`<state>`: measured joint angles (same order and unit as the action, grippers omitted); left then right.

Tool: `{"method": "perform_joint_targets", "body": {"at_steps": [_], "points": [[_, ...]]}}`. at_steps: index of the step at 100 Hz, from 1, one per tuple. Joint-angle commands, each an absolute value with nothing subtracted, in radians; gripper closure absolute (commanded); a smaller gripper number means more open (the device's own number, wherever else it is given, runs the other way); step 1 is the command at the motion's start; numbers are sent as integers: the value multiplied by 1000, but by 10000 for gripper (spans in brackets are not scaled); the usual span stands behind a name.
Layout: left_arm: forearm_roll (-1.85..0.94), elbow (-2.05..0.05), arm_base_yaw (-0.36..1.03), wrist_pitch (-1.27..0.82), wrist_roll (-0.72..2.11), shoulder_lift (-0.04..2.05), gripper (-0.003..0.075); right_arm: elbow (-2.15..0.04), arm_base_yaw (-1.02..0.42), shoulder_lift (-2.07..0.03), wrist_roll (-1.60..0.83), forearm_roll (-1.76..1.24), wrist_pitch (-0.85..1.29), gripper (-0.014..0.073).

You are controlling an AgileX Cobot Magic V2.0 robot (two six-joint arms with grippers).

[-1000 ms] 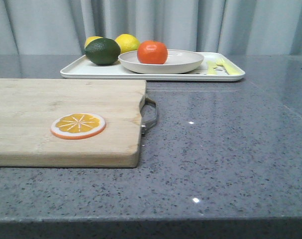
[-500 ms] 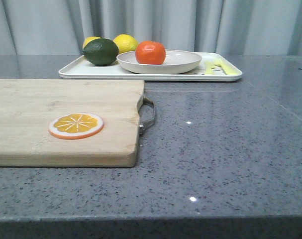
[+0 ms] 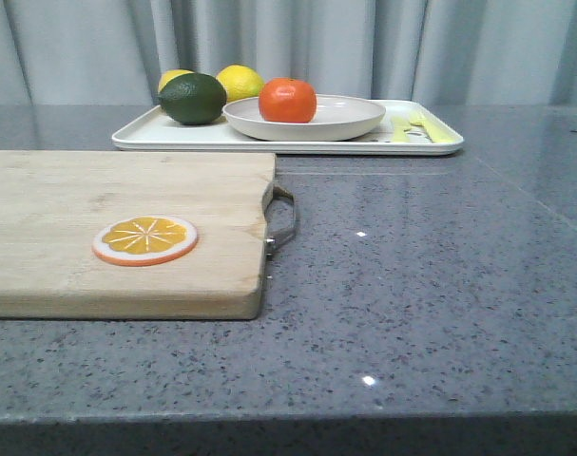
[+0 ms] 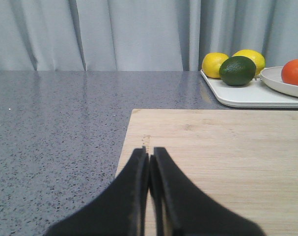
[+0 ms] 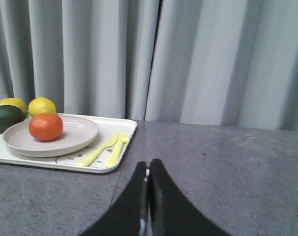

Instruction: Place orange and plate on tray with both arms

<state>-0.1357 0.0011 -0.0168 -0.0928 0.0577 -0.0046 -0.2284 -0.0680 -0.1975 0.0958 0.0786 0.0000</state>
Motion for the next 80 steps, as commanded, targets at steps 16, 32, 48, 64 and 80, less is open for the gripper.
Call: {"method": "perform_joint_targets", "body": {"at_steps": [16, 32, 48, 64, 80], "points": [[-136, 10, -21, -28, 58, -38, 740, -130, 5, -125, 105, 100, -89, 659], [-136, 10, -21, -28, 58, -38, 740, -25, 9, -38, 105, 100, -92, 659], [-136, 10, -21, -26, 58, -38, 740, 7, 10, 22, 105, 100, -21, 659], [-136, 10, -21, -26, 58, -38, 740, 7, 10, 24, 105, 100, -6, 659], [-136, 10, -21, -26, 58, -38, 740, 7, 10, 24, 105, 100, -6, 659]]}}
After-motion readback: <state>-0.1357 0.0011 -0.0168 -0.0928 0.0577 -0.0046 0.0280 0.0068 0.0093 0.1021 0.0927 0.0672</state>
